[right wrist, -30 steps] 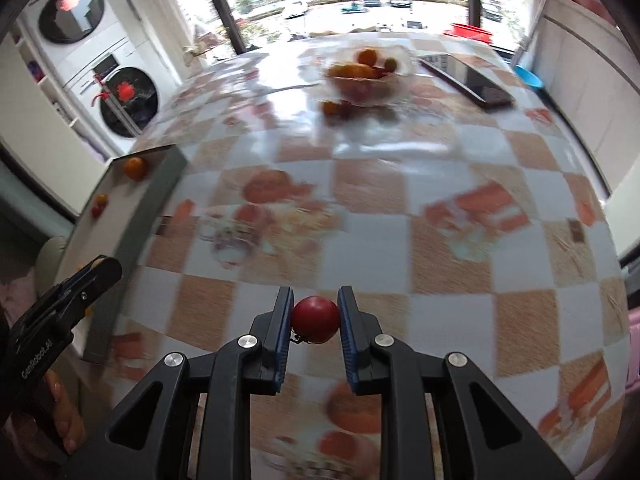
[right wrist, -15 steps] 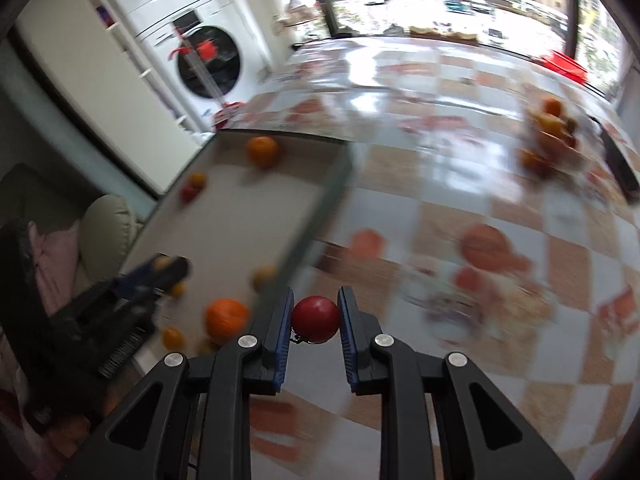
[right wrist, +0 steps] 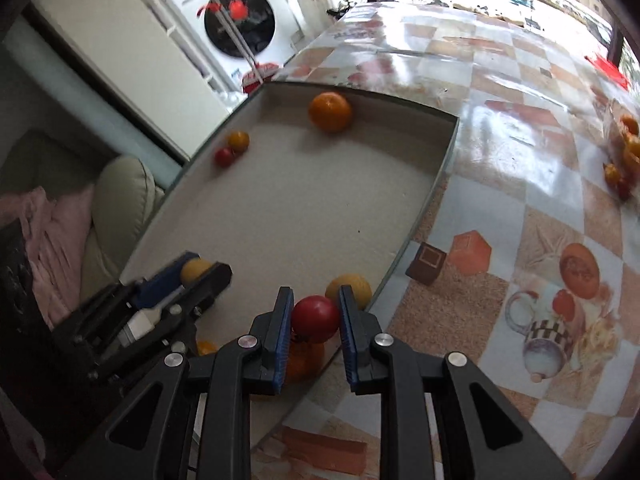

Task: Organize fruits
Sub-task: 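Open the right tool to drop the tomato while the left drops its fruit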

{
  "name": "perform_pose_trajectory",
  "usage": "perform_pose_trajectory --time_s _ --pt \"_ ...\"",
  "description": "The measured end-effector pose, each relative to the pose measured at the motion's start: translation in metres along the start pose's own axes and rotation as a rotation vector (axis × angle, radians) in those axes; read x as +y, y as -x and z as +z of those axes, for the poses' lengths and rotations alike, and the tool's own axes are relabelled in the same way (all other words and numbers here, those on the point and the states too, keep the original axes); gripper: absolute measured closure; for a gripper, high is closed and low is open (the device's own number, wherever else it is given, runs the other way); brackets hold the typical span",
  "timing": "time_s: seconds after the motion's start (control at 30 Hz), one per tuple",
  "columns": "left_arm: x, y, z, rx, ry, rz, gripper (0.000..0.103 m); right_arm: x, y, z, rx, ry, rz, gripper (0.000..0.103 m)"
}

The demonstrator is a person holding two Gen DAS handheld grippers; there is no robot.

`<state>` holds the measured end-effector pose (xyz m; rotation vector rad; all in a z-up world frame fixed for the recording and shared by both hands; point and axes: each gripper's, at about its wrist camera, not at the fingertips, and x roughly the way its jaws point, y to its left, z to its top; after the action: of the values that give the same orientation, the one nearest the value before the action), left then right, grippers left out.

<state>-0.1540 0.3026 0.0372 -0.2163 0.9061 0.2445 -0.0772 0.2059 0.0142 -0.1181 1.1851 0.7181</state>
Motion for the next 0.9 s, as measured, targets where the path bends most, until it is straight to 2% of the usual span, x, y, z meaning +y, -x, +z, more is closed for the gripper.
perform_pose_trajectory --time_s 0.1,0.17,0.23,0.3,0.33,0.37,0.43,0.5,0.63,0.7,0.8,0.9 --pt "-0.002 0.002 -0.001 0.004 -0.005 -0.009 0.074 0.006 -0.001 -0.001 0.034 0.040 -0.042 0.080" --pt "-0.002 0.003 -0.001 0.008 -0.010 -0.014 0.074 0.005 0.000 0.000 0.044 0.025 -0.038 0.080" --pt "-0.001 0.003 0.001 0.007 -0.008 -0.005 0.074 0.004 0.000 0.003 0.032 0.008 -0.027 0.079" --pt "-0.001 0.002 0.003 0.008 -0.005 0.007 0.074 0.003 0.003 0.008 0.009 -0.003 -0.026 0.074" --pt "-0.001 0.002 0.004 0.009 -0.006 0.015 0.066 0.002 0.006 0.009 0.003 -0.005 -0.020 0.059" --pt "-0.002 0.003 0.004 0.011 -0.010 0.035 0.034 0.002 0.007 0.011 -0.004 -0.004 -0.016 0.036" --pt "-0.002 0.006 0.003 -0.002 -0.017 0.051 0.000 0.006 0.013 0.016 -0.028 0.005 -0.008 0.017" --pt "-0.004 0.014 0.001 -0.044 -0.035 0.045 0.000 0.012 0.020 0.017 -0.046 0.041 -0.070 0.017" --pt "-0.014 0.016 0.001 -0.035 -0.082 0.069 0.000 0.015 0.031 0.016 -0.054 0.068 -0.136 0.014" --pt "-0.015 0.013 0.001 -0.002 -0.079 0.069 0.000 0.011 0.036 0.015 -0.059 0.071 -0.163 0.001" --pt "-0.014 0.008 0.000 0.050 -0.054 0.033 0.000 0.007 0.044 0.012 -0.072 0.081 -0.219 0.000" --pt "-0.016 0.010 -0.003 0.053 -0.067 0.099 0.000 0.001 0.049 0.010 -0.060 0.068 -0.228 0.000"
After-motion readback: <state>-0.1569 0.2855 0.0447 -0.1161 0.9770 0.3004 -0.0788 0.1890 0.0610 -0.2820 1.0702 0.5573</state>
